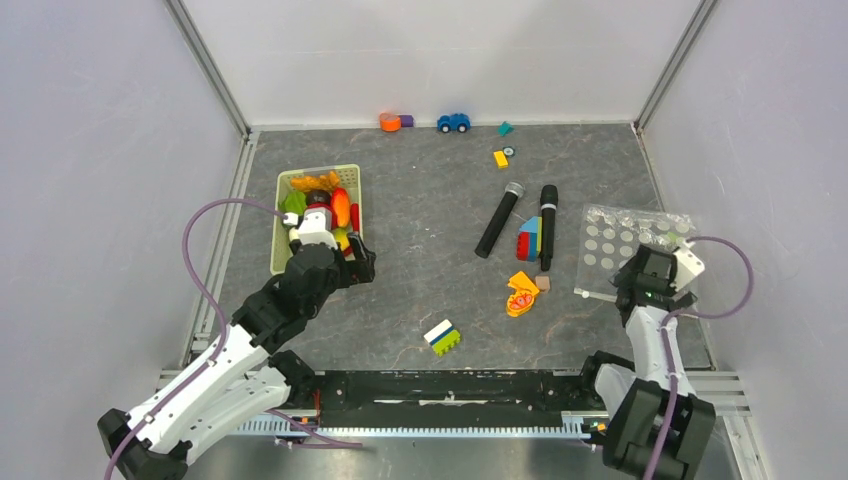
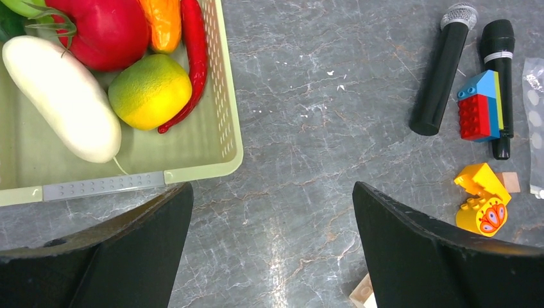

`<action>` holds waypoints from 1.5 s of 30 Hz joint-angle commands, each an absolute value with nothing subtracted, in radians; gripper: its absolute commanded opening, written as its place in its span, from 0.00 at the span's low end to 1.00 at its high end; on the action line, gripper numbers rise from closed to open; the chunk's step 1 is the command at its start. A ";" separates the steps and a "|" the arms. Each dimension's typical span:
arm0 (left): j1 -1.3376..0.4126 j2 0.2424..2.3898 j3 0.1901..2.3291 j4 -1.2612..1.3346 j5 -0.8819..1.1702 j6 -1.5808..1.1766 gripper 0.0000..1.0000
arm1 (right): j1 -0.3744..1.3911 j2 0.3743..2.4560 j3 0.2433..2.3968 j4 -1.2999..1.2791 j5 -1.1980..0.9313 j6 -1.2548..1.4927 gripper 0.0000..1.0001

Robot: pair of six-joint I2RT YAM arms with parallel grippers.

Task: Place the food in the zip-top bag and seal the zipper
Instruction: Pick up the zipper food storage bag at the center of the board.

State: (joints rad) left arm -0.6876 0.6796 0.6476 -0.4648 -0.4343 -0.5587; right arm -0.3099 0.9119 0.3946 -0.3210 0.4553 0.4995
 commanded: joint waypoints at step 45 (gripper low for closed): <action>-0.690 0.657 0.592 -0.270 -0.142 -0.466 1.00 | -0.532 0.677 0.306 0.010 0.240 0.530 0.00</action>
